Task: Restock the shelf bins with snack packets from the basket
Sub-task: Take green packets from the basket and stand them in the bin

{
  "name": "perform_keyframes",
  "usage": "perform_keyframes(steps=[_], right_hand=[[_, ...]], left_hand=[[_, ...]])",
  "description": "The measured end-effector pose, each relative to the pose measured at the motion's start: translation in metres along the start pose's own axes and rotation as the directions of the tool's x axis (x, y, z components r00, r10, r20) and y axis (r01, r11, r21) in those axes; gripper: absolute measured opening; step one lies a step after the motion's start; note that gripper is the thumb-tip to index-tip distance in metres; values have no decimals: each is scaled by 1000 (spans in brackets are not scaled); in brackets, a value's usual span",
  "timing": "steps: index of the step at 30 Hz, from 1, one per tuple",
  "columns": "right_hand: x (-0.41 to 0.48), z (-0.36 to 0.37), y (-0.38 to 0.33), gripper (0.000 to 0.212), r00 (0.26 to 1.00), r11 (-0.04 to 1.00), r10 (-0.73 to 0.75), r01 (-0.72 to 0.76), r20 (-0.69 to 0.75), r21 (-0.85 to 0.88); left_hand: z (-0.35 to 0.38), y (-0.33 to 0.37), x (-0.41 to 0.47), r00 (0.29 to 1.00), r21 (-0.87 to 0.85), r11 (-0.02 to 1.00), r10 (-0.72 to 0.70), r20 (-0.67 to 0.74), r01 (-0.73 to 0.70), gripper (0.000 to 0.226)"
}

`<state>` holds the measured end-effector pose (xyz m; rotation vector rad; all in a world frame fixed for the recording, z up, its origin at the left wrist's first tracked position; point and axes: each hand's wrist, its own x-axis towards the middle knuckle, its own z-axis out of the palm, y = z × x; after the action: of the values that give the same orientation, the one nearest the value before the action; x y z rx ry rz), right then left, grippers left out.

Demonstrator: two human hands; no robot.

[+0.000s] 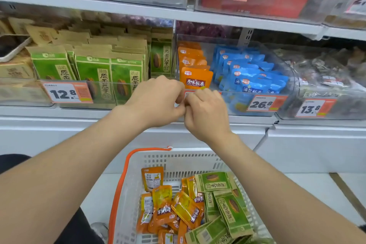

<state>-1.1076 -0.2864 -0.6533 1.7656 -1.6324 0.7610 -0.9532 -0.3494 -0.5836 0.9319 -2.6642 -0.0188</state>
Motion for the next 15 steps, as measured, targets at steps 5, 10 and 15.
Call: perform_keyframes(steps=[5, 10, 15], right_hand=[[-73, -1, 23, 16, 792, 970, 136, -229, 595, 83], [-153, 15, 45, 31, 241, 937, 167, -341, 956, -78], [-234, 25, 47, 54, -188, 919, 241, -270, 952, -286]], left_hand=[[38, 38, -12, 934, -28, 969, 246, 258, -247, 13], [77, 61, -24, 798, -21, 923, 343, 496, -384, 19], [95, 75, -29, 721, 9, 887, 369, 586, -461, 22]])
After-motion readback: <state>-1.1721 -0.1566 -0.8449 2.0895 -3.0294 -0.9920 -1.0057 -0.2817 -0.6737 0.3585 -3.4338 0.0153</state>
